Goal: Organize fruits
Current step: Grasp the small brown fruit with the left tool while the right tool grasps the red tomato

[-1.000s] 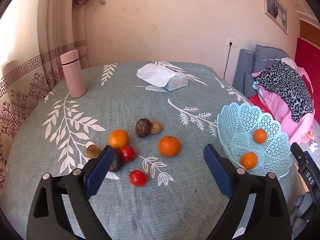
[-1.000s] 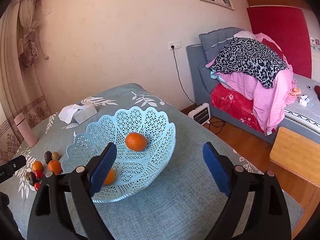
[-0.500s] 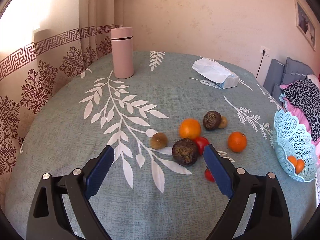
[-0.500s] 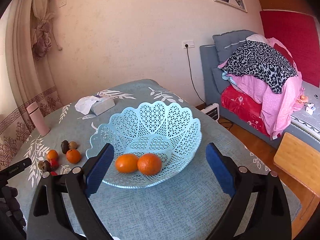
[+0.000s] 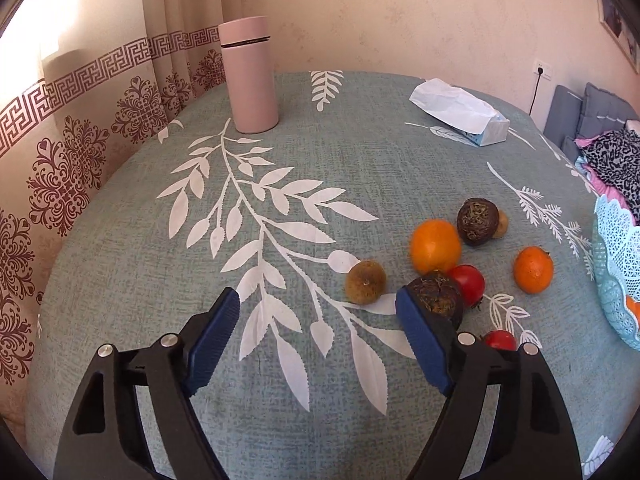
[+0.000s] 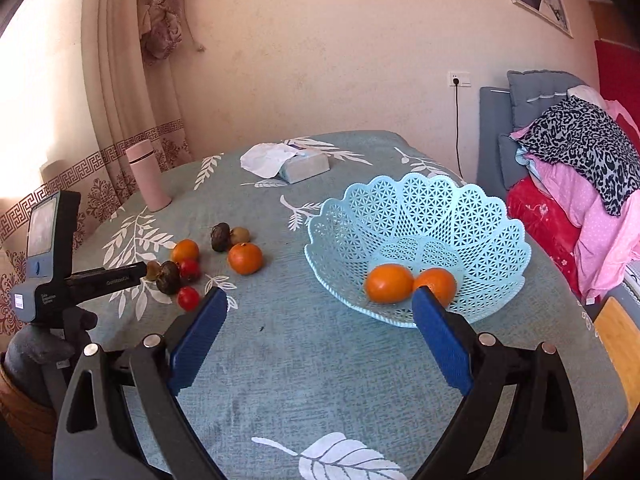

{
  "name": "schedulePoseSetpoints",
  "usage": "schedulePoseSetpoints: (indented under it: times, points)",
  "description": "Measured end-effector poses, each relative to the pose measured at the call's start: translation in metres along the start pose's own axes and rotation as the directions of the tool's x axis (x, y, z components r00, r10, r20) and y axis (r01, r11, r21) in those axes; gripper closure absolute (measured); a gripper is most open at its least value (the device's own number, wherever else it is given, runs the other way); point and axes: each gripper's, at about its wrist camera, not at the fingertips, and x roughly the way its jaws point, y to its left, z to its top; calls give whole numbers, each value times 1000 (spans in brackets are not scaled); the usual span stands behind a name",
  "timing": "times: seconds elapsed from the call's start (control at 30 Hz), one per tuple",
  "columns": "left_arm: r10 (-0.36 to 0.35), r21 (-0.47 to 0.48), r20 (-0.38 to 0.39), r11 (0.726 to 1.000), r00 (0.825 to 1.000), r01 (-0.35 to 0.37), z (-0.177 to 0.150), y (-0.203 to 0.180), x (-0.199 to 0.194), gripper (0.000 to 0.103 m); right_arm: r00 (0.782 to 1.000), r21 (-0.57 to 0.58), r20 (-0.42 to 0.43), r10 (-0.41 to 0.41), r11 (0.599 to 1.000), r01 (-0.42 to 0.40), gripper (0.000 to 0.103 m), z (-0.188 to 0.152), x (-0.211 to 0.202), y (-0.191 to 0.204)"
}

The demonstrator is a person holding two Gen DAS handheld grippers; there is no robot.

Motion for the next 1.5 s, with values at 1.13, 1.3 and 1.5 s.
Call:
schedulePoseSetpoints:
  times: [1.13,1.3,1.5]
  points:
    - [-139,-118,47,982,989,144,0,30,6,73,925,-136,-344,161,966,-219,28,4,116,112]
    - [-155,-114,41,981,987,159,0,29,7,73,907,-136,-384,176,960,-243,51,3,136,122]
    - [-174,-115,26,978,984,176,-1,27,11,50,902,-142,-396,174,958,-247,75,0,139,122]
